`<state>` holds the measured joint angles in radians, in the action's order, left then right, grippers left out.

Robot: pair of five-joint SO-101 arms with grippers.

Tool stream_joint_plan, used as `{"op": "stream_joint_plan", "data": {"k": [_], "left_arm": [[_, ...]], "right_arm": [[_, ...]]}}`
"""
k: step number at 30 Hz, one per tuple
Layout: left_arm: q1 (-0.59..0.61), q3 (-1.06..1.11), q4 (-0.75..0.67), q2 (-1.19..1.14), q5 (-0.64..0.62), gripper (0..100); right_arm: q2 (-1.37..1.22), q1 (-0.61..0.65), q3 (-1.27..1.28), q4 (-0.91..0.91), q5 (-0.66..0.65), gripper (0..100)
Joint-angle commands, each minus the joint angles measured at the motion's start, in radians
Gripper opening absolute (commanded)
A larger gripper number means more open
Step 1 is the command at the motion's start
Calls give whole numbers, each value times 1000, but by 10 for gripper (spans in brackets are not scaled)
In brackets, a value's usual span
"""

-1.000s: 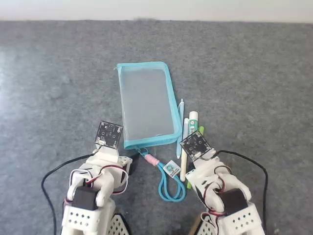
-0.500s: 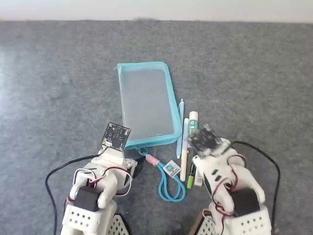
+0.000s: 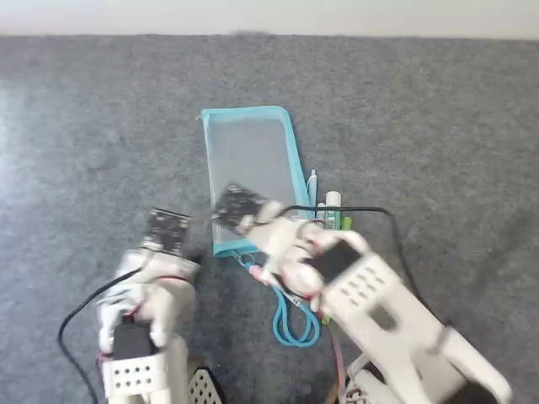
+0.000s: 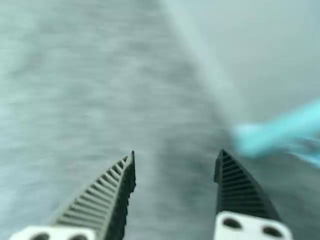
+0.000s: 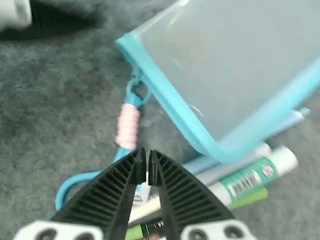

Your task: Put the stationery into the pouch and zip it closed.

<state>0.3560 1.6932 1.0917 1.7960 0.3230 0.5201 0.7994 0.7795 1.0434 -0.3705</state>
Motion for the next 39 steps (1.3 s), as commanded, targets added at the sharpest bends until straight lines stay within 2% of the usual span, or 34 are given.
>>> {"op": "stream_joint_plan", "data": {"k": [1, 5, 8, 13, 39], "left_arm": [[250, -10, -117, -3, -57, 245], [327, -10, -163, -5, -63, 243], [362, -10, -175, -8, -66, 242], [361, -10, -166, -8, -66, 242], [359, -10, -163, -8, -66, 242]], "right_arm": [[-197, 61, -133, -59, 11, 61], [-377, 99, -227, -61, 14, 160], [-443, 127, -259, -61, 35, 196], [-458, 150, -244, -50, 150, 198], [-464, 116, -121, -150, 189, 198]]}}
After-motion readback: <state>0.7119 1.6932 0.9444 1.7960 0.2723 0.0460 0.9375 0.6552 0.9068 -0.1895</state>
